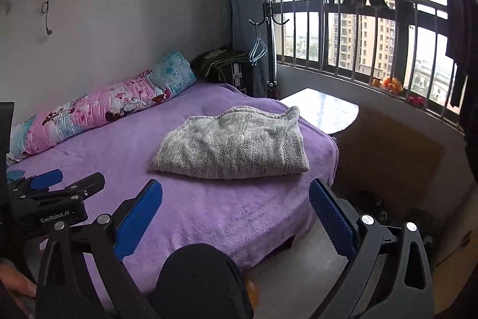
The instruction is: Fold large clothes
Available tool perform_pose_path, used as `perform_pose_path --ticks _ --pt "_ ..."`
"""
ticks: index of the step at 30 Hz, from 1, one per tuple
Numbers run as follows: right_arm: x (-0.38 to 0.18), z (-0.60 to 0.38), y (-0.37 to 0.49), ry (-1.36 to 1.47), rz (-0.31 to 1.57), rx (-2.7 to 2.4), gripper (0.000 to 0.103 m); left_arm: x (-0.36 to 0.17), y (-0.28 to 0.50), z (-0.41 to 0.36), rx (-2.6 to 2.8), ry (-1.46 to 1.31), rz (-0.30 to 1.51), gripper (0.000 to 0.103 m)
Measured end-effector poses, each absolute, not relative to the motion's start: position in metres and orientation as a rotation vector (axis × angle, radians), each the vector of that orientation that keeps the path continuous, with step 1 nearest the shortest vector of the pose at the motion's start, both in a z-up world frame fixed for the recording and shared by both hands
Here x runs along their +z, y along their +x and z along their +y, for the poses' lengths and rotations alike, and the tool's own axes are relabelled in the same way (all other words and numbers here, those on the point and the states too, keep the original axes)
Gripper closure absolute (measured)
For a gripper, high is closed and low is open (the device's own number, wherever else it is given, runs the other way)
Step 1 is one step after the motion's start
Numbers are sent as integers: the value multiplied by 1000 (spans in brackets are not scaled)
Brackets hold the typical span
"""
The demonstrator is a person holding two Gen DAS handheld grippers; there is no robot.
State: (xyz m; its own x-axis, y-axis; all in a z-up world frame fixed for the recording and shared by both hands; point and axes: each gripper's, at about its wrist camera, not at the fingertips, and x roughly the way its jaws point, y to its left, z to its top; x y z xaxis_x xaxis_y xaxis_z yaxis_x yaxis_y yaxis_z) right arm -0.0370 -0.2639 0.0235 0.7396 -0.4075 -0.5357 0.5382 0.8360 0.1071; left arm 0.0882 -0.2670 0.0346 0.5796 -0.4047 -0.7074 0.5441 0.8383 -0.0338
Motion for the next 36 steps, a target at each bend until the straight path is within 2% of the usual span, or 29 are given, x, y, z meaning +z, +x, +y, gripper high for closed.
perform_pose_path --ticks 36 --pt "20 -253 -32 267 529 -487 6 36 76 -271 -558 225 756 6"
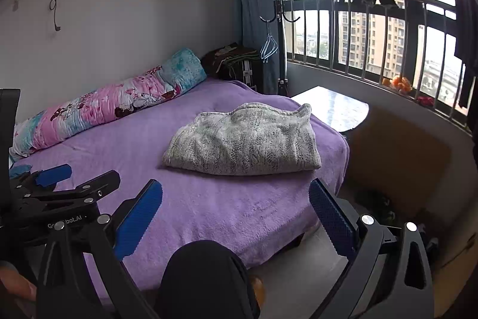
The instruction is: Fold large clothes
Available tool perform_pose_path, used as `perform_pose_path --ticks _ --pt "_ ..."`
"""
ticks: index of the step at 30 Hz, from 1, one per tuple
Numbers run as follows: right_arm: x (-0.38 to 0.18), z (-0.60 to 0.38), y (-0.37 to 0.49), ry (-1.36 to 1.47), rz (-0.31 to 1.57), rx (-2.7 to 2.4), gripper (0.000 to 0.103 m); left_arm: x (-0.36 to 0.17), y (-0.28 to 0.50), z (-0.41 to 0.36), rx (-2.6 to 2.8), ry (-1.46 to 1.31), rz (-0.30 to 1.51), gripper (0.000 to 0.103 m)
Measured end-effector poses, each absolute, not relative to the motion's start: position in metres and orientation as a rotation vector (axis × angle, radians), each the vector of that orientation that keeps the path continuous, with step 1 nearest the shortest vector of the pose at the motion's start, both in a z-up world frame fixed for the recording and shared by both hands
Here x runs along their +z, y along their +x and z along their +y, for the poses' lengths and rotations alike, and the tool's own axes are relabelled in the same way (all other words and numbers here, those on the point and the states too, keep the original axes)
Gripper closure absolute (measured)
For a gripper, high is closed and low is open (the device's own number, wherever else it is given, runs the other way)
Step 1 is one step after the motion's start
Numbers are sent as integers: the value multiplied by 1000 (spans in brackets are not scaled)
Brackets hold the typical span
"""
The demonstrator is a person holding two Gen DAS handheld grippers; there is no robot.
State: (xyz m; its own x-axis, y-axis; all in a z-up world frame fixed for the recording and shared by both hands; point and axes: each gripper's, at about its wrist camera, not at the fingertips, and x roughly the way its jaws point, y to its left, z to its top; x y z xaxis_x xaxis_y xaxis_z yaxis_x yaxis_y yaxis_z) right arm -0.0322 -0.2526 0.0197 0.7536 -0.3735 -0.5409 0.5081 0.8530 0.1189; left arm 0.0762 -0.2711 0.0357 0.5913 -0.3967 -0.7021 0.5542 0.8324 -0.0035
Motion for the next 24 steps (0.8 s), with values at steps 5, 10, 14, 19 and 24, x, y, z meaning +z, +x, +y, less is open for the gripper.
perform_pose_path --ticks 5,10,14,19,24 --pt "19 -253 -33 268 528 -488 6 36 71 -274 -558 236 741 6" --pt "20 -254 -33 270 528 -490 6 34 73 -275 -557 235 750 6" --pt "20 -254 -34 270 526 -492 6 31 73 -276 -557 234 752 6" --pt "19 -255 -32 270 530 -487 6 29 75 -276 -567 222 771 6" --pt "19 -256 -31 271 534 -487 6 29 72 -276 -567 224 766 6"
